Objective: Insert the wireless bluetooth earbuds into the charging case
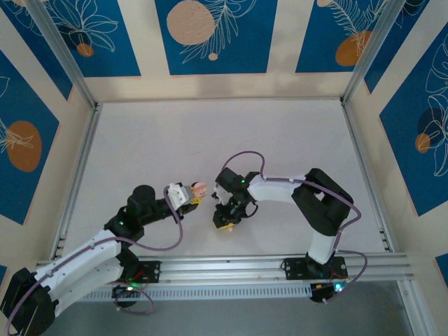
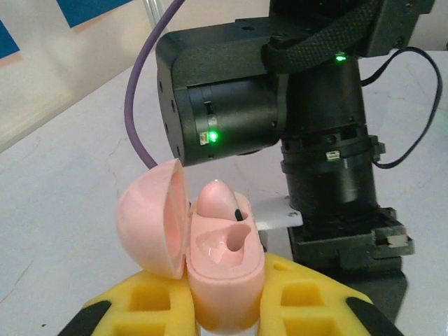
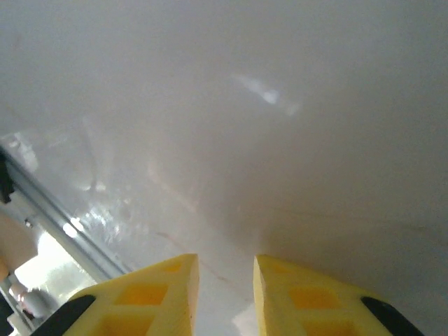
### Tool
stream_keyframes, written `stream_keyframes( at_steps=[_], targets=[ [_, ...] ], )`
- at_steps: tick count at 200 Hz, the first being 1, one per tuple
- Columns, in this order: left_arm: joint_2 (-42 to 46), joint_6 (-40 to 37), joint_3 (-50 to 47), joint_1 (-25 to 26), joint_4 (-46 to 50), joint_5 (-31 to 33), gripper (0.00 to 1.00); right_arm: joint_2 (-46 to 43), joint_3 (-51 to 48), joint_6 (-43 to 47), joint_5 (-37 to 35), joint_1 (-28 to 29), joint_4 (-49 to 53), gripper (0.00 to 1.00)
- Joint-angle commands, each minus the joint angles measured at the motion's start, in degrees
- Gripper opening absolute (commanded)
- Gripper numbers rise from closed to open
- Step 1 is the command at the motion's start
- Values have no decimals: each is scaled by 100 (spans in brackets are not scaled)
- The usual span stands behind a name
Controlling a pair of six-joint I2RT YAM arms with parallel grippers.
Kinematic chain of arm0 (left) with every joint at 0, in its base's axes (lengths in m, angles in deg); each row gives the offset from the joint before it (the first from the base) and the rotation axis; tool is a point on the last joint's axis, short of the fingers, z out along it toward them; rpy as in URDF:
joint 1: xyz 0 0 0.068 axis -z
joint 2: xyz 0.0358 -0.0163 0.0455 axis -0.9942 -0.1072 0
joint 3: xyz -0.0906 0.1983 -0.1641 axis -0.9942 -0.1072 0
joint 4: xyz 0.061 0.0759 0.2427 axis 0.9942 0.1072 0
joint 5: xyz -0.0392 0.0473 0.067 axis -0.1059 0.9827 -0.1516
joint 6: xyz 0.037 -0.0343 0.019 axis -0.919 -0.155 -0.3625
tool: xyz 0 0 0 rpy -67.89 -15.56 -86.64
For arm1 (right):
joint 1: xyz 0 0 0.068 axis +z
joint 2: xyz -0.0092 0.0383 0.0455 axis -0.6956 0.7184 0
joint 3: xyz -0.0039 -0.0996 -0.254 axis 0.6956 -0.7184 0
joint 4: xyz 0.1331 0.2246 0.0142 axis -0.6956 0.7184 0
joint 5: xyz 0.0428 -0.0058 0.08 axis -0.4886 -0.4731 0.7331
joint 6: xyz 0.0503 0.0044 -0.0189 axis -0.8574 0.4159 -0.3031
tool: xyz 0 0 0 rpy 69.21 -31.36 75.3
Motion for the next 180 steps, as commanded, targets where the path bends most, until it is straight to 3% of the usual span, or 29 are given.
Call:
stream_keyframes(
  at_steps=[1,31,69,180],
  targets=[
    [75,-79,-40,46,78,27,17,-559,137,49,104,10,330,28],
    [66,-68,-40,41,44,19,17,-1303,-85,-492,-296,14,628,38],
    [-19,-70,-49,46,-62,-36,17,-1663,-676,-1316,-516,5,830,39],
    [72,-59,16,45,36,-37,17,-857,-935,-1557,-361,-67,54,43]
  ],
)
